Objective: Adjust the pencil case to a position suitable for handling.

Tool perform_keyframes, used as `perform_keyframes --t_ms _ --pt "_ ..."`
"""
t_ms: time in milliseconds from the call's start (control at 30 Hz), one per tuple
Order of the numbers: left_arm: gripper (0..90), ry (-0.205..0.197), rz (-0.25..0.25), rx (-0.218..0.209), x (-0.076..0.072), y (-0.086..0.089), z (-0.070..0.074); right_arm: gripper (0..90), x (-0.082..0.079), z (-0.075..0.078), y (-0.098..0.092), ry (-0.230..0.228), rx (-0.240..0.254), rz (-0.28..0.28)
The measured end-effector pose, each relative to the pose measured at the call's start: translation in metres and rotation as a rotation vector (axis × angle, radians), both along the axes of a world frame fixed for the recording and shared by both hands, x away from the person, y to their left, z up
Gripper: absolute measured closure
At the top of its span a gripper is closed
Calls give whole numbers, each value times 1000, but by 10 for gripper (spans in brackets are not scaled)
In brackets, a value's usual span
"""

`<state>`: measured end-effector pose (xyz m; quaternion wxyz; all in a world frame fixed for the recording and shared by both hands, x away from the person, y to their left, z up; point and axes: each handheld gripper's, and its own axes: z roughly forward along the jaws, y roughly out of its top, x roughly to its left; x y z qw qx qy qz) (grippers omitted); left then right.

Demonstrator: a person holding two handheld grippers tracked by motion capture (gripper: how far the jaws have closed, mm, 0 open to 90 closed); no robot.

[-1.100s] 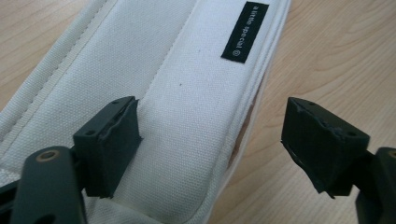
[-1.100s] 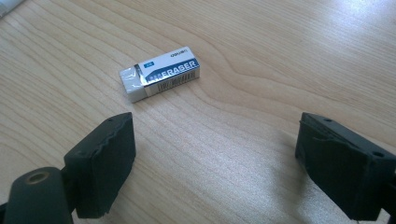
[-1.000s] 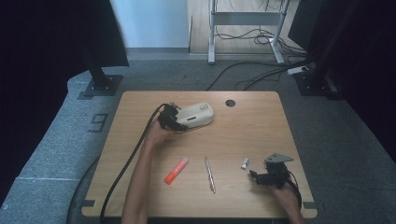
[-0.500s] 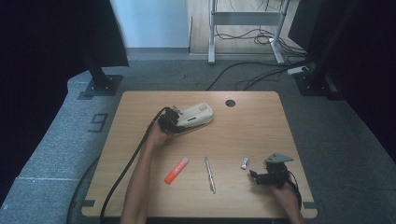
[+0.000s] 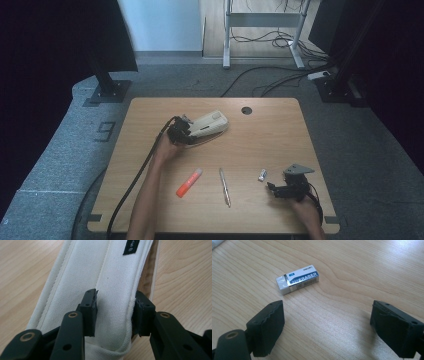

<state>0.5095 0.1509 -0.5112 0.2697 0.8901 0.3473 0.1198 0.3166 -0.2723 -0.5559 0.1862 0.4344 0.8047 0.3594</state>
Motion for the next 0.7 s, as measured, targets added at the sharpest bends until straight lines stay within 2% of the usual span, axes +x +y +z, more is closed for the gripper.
perform_keyframes --t_ms 133,233,500,700 --pt "604 9 15 -13 -2 1 0 118 0 0 0 0 0 0" --pt "617 15 9 -5 -6 1 1 117 0 0 0 0 0 0" --pt "646 1 3 -10 -22 4 3 117 0 0 0 0 0 0" --pt "671 11 0 -21 -32 9 5 117 0 0 0 0 0 0"
